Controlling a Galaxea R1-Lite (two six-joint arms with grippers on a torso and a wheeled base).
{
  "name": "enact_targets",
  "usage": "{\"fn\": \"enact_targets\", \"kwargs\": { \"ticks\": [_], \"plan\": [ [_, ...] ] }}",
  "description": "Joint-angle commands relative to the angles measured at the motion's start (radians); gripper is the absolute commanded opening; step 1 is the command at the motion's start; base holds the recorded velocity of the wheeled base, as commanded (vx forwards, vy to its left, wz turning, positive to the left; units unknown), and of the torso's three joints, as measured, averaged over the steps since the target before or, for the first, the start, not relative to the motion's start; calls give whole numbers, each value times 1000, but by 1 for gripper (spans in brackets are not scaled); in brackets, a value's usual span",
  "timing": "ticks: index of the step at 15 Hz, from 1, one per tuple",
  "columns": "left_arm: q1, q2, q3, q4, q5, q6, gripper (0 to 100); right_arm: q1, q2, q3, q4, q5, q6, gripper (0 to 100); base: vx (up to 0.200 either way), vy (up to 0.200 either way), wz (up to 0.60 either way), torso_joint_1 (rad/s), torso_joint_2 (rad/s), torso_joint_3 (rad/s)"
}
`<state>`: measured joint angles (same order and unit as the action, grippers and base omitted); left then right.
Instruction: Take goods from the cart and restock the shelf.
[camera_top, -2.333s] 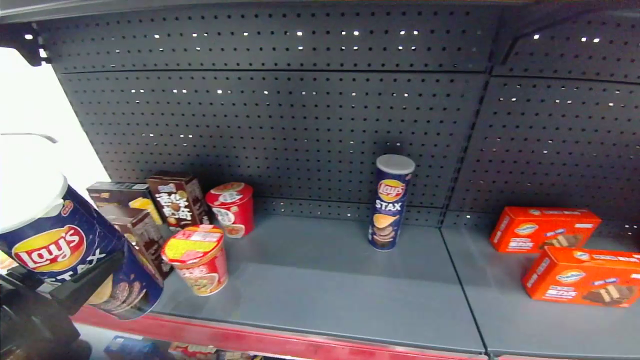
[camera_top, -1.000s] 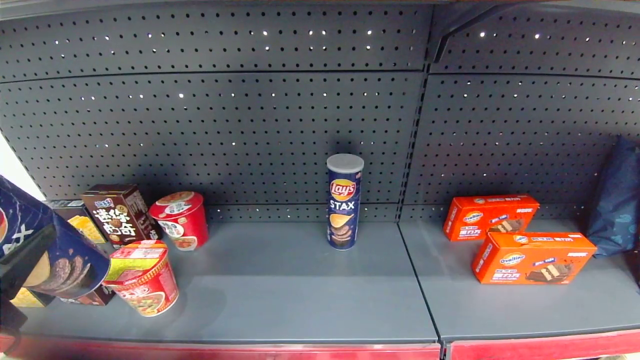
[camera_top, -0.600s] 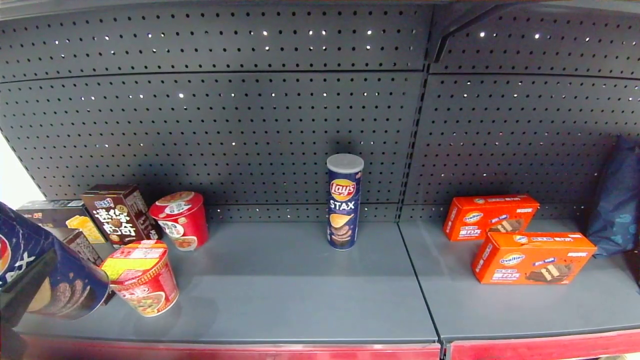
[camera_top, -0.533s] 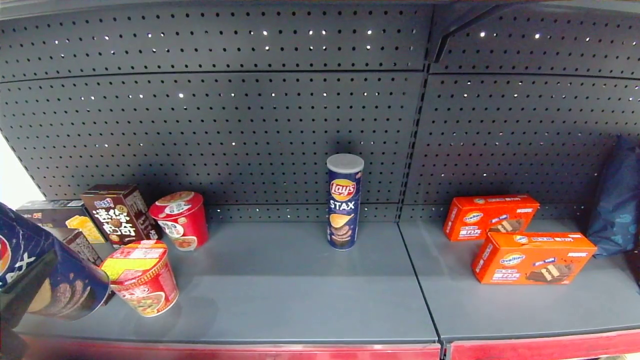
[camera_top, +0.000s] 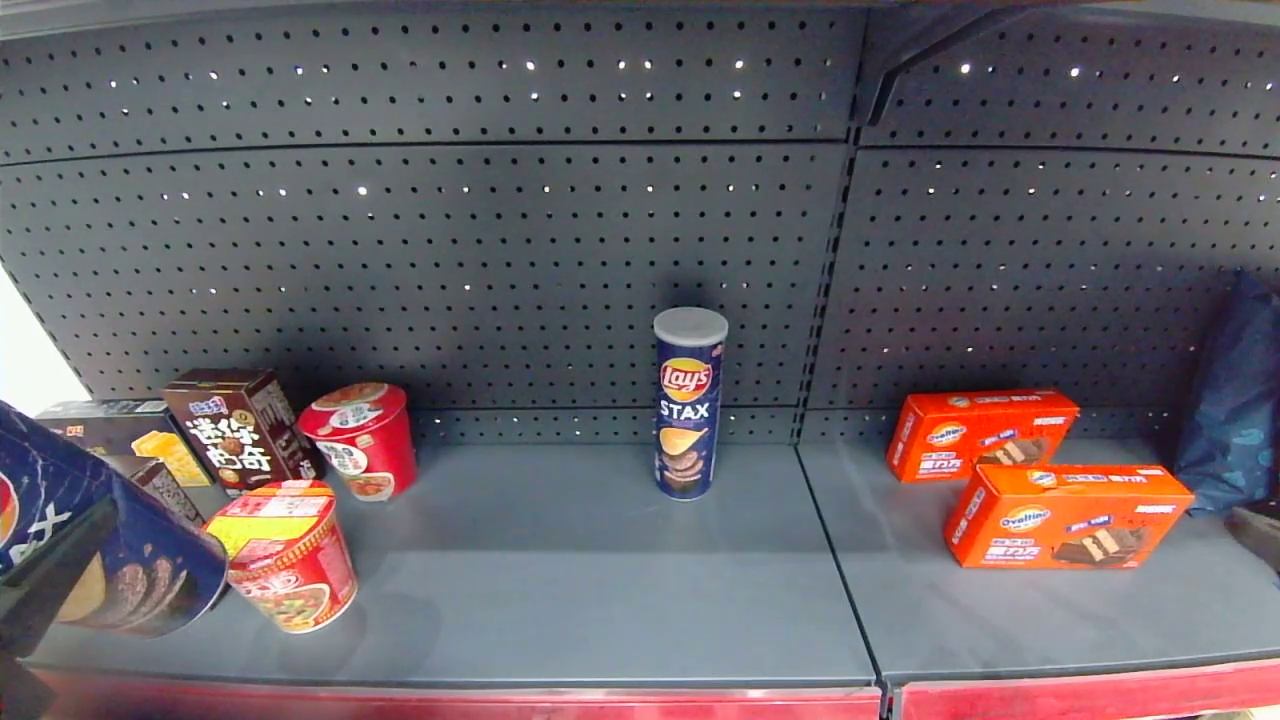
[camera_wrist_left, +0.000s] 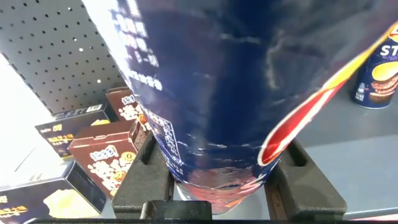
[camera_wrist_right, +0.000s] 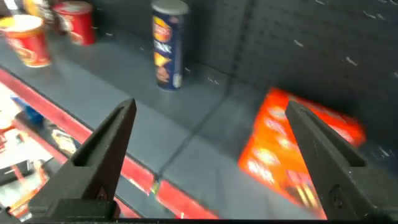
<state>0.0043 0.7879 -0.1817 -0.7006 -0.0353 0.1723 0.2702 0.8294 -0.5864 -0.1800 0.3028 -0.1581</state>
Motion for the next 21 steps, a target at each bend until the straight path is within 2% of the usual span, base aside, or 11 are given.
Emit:
{"fn": "enact_targets", "kwargs": {
  "ticks": [1, 3, 5, 6, 8, 10, 13, 14, 16, 21],
  "plan": [
    [0, 2, -7, 0, 2, -1, 0, 37, 200, -16, -88, 41, -3, 100, 0, 0, 0, 0, 0, 0],
    [2, 2, -13, 0, 5, -20, 0, 38, 338, -29, -159, 118, -3, 100, 0, 0, 0, 0, 0, 0],
    [3, 4, -16, 0, 8, -28, 0, 35, 458, -72, -205, 251, -6, 100, 0, 0, 0, 0, 0, 0],
    [3, 4, -16, 0, 9, -30, 0, 37, 505, -101, -220, 265, -12, 100, 0, 0, 0, 0, 0, 0],
    [3, 4, -13, 0, 6, -71, 0, 38, 671, -201, -338, 280, -21, 100, 0, 0, 0, 0, 0, 0],
    [3, 4, -13, 0, 3, -90, 0, 40, 769, -265, -411, 297, -20, 100, 0, 0, 0, 0, 0, 0],
    [-1, 4, -10, 0, -1, -108, 0, 57, 895, -366, -408, 360, -23, 100, 0, 0, 0, 0, 0, 0],
    [-1, 4, -7, 0, -14, -109, 0, 58, 933, -394, -409, 409, -23, 100, 0, 0, 0, 0, 0, 0],
    [0, 4, -2, 0, -52, -109, 0, 63, 1014, -464, -401, 427, -23, 100, 0, 0, 0, 0, 0, 0],
    [0, 11, -4, 0, -57, -113, 0, 80, 1145, -664, -331, 452, -24, 100, 0, 0, 0, 0, 0, 0]
  ]
}}
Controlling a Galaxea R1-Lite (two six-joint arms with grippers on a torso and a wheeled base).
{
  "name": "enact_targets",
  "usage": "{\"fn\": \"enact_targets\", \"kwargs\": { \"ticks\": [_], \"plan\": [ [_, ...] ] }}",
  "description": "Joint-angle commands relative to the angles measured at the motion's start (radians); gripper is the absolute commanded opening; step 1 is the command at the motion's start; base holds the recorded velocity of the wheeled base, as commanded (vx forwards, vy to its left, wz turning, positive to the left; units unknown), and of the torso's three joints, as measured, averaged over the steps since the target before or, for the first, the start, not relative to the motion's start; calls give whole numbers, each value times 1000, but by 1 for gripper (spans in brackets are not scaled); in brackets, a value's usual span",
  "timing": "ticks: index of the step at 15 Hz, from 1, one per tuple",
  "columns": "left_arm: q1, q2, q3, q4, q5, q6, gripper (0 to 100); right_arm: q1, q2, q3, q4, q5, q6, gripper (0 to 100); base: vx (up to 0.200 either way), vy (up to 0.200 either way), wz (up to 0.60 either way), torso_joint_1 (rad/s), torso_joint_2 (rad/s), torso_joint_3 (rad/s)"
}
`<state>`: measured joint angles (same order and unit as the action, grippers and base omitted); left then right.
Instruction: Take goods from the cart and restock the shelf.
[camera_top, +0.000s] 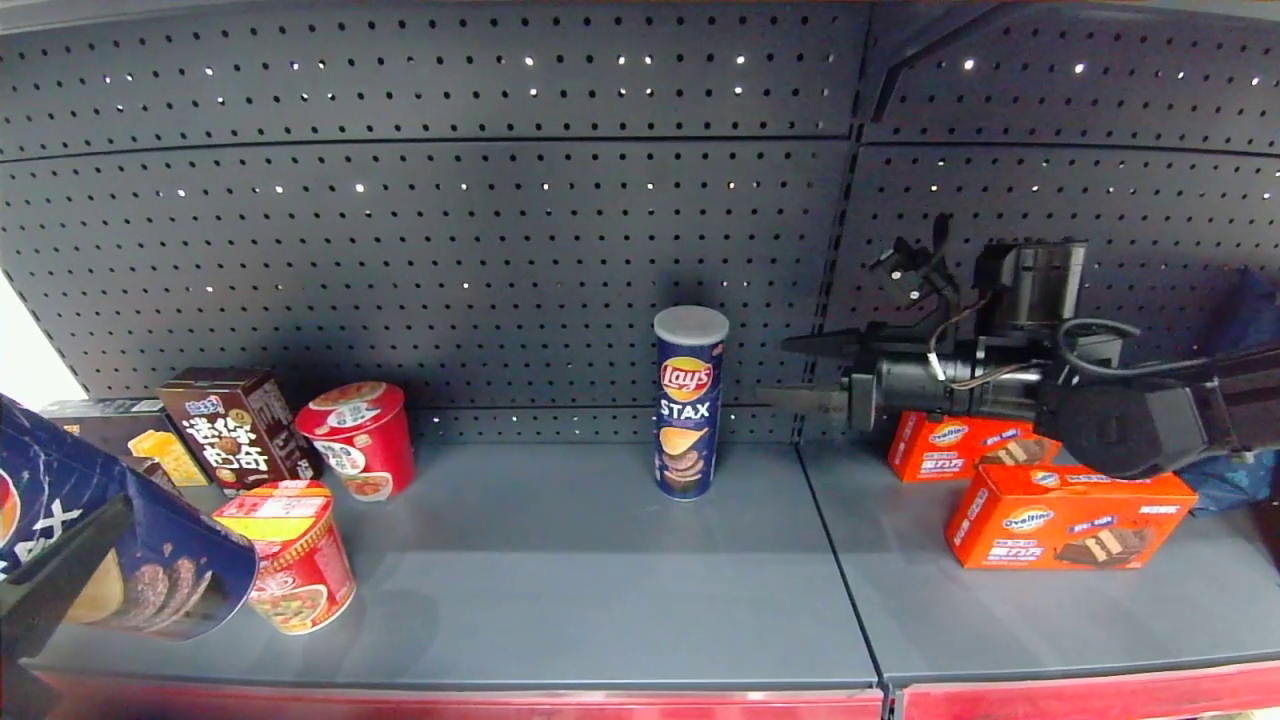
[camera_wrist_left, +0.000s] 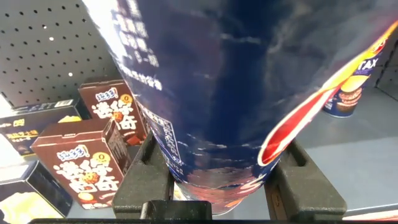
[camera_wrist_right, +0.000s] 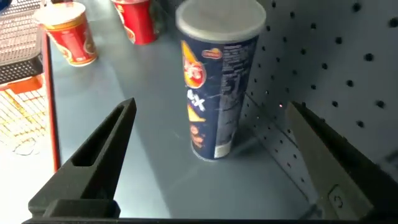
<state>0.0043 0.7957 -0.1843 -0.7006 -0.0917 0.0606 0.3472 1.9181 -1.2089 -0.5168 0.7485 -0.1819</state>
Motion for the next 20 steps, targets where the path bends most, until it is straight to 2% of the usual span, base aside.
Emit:
{"fn": "enact_targets", "kwargs": {
  "ticks": [1, 6, 16, 20],
  "plan": [
    [0, 2, -3, 0, 0, -1, 0, 3, 78, -58, 11, 26, -1, 100, 0, 0, 0, 0, 0, 0],
    [0, 0, 32, 0, 0, -2, 0, 12, 151, -86, 11, 88, -2, 100, 0, 0, 0, 0, 0, 0],
    [0, -1, 40, 0, 0, -2, 0, 50, 335, -225, 9, 91, -1, 100, 0, 0, 0, 0, 0, 0],
    [0, -9, 71, 0, 0, -2, 0, 65, 417, -293, 6, 91, 1, 100, 0, 0, 0, 0, 0, 0]
  ]
}}
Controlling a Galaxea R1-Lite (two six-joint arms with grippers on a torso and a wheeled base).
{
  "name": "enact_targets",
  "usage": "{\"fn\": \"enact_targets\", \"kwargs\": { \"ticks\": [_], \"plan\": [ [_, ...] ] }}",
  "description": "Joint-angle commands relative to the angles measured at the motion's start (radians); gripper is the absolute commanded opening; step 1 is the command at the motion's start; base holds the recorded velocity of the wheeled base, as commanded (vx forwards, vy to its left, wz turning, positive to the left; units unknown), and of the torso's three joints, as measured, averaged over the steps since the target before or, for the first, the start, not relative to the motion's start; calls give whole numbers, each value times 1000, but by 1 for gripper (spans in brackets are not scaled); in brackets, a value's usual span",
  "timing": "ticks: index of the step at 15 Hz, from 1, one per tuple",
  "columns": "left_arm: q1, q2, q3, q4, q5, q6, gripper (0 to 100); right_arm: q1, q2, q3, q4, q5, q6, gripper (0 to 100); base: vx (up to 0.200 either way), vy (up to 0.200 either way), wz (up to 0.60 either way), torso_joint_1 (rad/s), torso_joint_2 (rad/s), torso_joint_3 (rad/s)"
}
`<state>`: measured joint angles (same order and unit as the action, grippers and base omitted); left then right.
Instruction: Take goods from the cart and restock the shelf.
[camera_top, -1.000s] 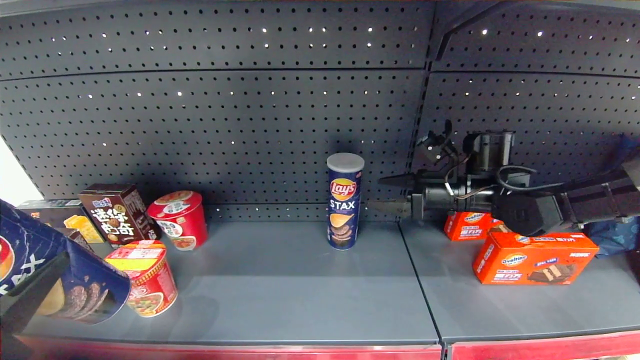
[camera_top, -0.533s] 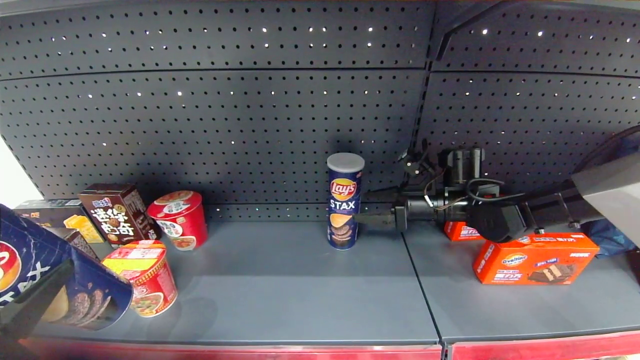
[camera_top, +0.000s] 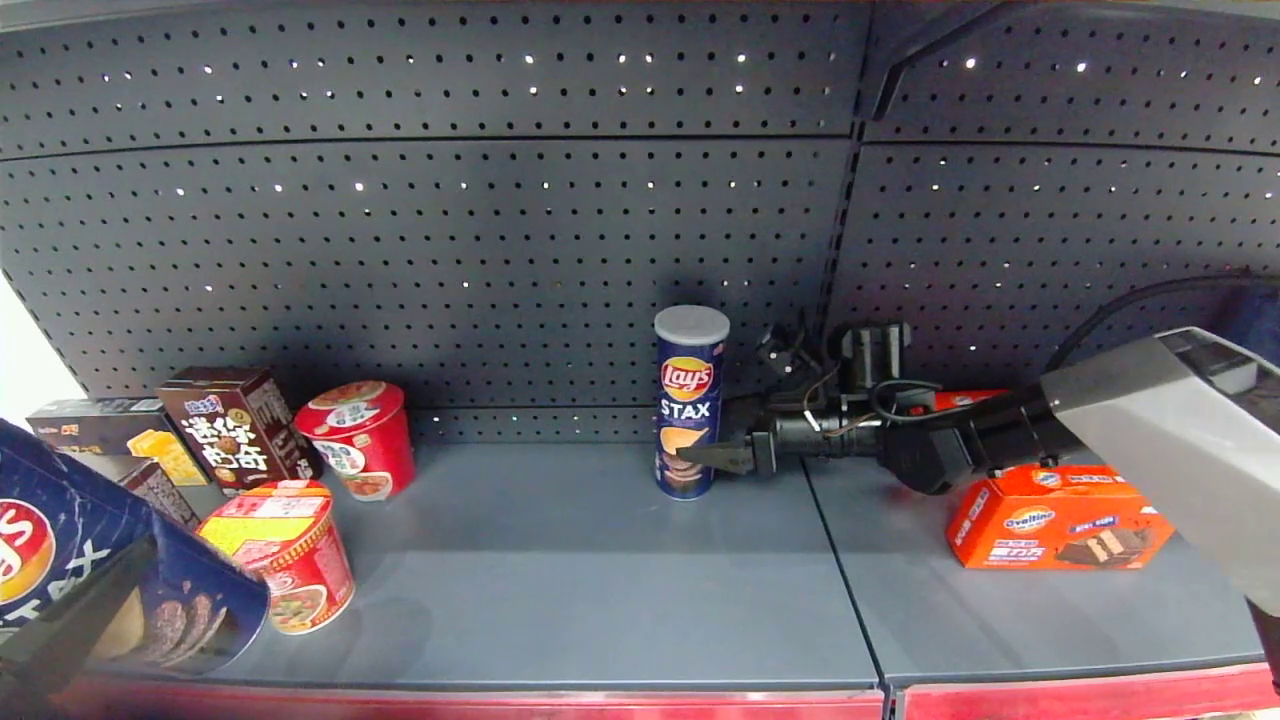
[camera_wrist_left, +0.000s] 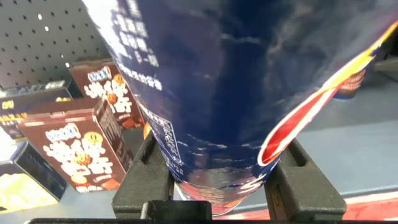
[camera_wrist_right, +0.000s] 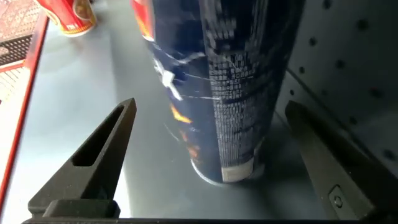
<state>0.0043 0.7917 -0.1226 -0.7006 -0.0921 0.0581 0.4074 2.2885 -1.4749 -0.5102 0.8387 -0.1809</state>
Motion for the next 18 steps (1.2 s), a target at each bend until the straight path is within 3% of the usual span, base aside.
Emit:
{"fn": "enact_targets", "kwargs": {
  "ticks": [1, 9, 10, 13, 18],
  "plan": [
    [0, -14, 14, 1, 0, 0, 0, 8, 68, -51, -1, 0, 1, 100, 0, 0, 0, 0, 0, 0],
    [0, -19, 43, 0, 2, 0, 0, 39, 192, -254, 29, 0, 44, 100, 0, 0, 0, 0, 0, 0],
    [0, -20, 47, 0, 2, 0, 0, 39, 195, -269, 30, 0, 46, 0, 0, 0, 0, 0, 0, 0],
    [0, -26, 73, 0, 0, 0, 0, 42, 155, -259, 53, -1, 46, 0, 0, 0, 0, 0, 0, 0],
    [0, -72, 119, 0, 0, 0, 0, 67, 8, -124, 42, -20, 43, 0, 0, 0, 0, 0, 0, 0]
  ]
}}
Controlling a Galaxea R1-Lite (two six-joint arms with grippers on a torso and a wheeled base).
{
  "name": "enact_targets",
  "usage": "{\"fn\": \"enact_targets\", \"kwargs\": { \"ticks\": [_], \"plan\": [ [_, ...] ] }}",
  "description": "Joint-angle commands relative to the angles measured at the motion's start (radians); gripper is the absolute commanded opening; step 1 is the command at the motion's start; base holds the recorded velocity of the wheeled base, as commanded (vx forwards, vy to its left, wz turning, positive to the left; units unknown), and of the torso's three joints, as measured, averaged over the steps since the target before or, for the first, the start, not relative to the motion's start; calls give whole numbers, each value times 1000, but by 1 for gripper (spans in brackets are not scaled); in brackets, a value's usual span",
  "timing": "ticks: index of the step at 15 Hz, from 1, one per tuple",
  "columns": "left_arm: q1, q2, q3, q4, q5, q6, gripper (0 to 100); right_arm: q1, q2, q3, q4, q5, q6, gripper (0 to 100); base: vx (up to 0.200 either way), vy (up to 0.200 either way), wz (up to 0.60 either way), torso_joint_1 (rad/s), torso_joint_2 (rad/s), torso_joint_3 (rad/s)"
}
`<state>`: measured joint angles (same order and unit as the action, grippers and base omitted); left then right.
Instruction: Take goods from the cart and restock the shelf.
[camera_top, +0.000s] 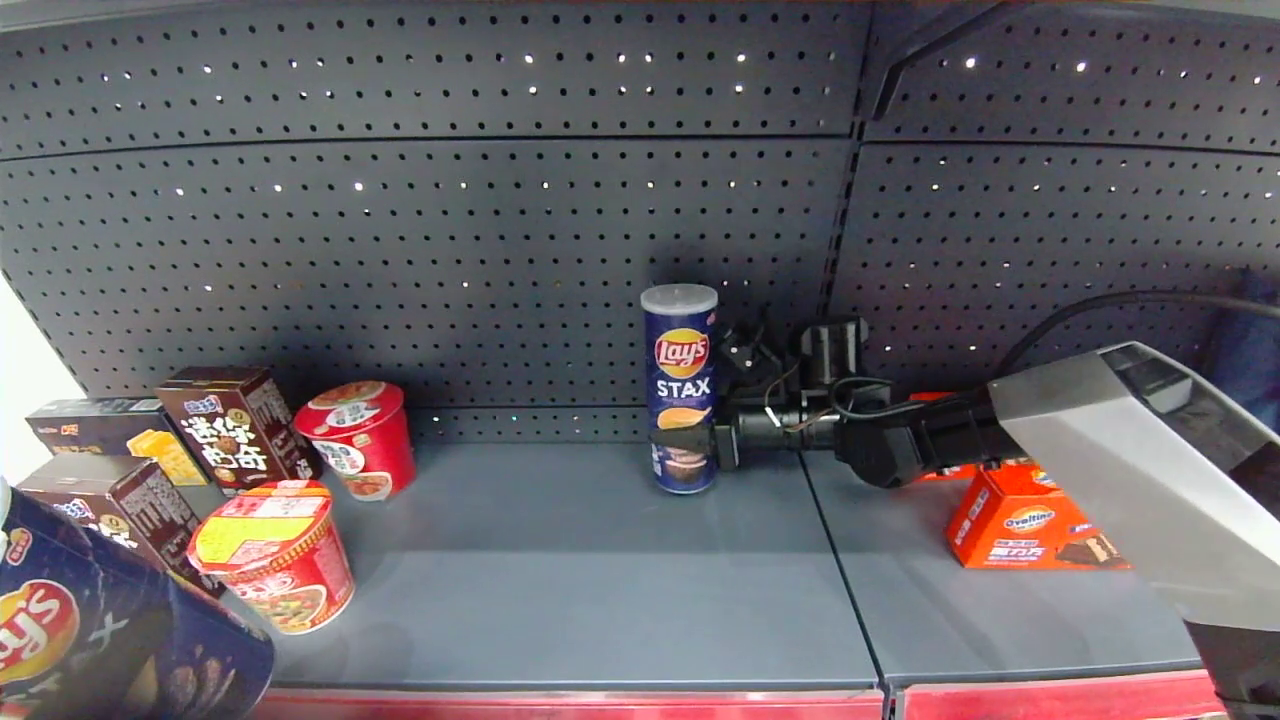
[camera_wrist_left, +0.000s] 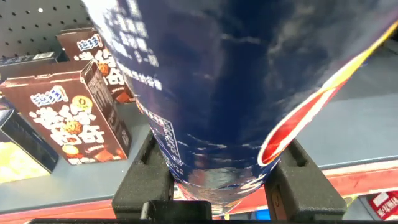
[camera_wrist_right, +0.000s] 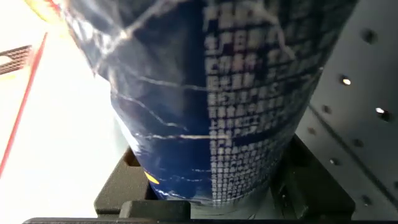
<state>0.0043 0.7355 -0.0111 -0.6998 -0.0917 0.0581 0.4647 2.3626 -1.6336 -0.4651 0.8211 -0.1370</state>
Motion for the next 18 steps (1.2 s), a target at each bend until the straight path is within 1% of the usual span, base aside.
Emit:
{"fn": "enact_targets", "kwargs": {
  "ticks": [1, 2, 3, 4, 5, 10, 11, 13, 16, 17, 18],
  "plan": [
    [2, -36, 10, 0, 1, -7, 0, 23, -129, 112, -21, -2, -3, 0, 0, 0, 0, 0, 0, 0],
    [2, -39, 5, 0, 1, -29, 0, 34, -160, 149, -37, -7, -1, 0, 0, 0, 0, 0, 0, 0],
    [2, -41, -1, 0, 3, -35, 0, 40, -181, 175, -46, -23, -1, 0, 0, 0, 0, 0, 0, 0],
    [2, -41, -21, -1, 1, -35, 0, 63, -236, 244, -64, -74, 7, 0, 0, 0, 0, 0, 0, 0],
    [2, -41, -33, 0, 1, -35, 0, 72, -273, 296, -81, -97, 7, 0, 0, 0, 0, 0, 0, 0],
    [2, -39, -98, 0, 1, -35, 0, 109, -450, 632, -248, -180, 20, 0, 0, 0, 0, 0, 0, 0],
    [2, -33, -112, 0, 1, -34, 0, 121, -483, 702, -296, -186, 40, 0, 0, 0, 0, 0, 0, 0],
    [2, -25, -122, 0, 1, -34, 0, 134, -517, 795, -395, -186, 77, 0, 0, 0, 0, 0, 0, 0],
    [2, -24, -132, 0, 1, -29, 0, 134, -519, 911, -547, -186, 105, 0, 0, 0, 0, 0, 0, 0],
    [2, -22, -145, 0, 3, -29, 0, 138, -510, 977, -619, -184, 108, 0, 0, 0, 0, 0, 0, 0],
    [2, -18, -152, 0, 3, -29, 0, 140, -503, 1002, -644, -183, 111, 0, 0, 0, 0, 0, 0, 0]
  ]
}}
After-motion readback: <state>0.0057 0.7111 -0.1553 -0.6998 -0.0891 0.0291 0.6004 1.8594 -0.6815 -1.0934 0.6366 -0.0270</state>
